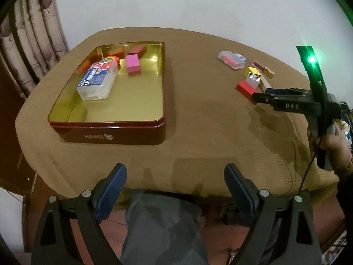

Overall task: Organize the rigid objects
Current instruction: 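Grasp the red block with the right gripper, then place the red block beside the pink block in the tin, release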

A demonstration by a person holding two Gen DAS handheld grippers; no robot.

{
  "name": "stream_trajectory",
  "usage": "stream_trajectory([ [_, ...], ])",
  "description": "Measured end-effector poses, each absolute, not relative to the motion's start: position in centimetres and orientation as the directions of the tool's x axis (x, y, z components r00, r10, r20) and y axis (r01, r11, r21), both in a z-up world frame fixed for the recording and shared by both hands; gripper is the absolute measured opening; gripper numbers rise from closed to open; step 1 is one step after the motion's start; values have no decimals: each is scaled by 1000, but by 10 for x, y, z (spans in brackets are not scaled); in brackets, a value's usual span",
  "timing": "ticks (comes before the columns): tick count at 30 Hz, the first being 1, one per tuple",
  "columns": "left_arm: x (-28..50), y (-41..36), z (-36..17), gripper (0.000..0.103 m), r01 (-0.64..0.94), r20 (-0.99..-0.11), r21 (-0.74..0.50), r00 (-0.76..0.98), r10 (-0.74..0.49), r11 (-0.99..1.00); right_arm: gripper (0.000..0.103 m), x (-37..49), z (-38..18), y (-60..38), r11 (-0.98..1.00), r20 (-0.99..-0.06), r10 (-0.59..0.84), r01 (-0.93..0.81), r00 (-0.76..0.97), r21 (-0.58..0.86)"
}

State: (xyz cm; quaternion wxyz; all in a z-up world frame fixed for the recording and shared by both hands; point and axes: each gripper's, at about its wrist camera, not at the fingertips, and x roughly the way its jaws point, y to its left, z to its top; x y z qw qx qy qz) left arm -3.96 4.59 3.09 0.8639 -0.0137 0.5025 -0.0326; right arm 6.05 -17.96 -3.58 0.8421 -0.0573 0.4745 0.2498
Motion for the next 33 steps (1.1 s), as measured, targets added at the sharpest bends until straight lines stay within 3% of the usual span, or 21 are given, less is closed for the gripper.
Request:
stream_trajectory([
  [1, -40, 47, 28, 87, 43, -872, -63, 483, -76, 997, 57, 64, -38, -180, 868, -834, 369, -472, 411, 151],
  [9, -34, 51, 8, 87, 59, -904, -114, 408, -128, 992, 54, 86, -51, -169, 878, -866, 343, -453, 363, 157],
  [12, -35, 50, 8, 87, 66, -905, -109, 407, -126, 992, 33, 90, -51, -164, 875, -875, 331, -462, 353, 145],
  [13, -36, 49, 10, 87, 67, -904, -105, 409, -124, 992, 31, 91, -51, -162, 876, -879, 325, -462, 349, 140],
  [19, -51, 53, 20, 87, 71, -897, -82, 429, -105, 994, 31, 79, -41, -153, 867, -879, 376, -446, 292, 223],
  [26, -72, 80, 28, 88, 3, -880, -40, 473, -36, 999, 31, 76, 31, -116, 782, -759, 584, -449, 286, 432],
  [33, -71, 124, 26, 87, -109, -893, -149, 443, -86, 983, 31, 109, 54, -31, 751, -742, 627, -436, 237, 496],
])
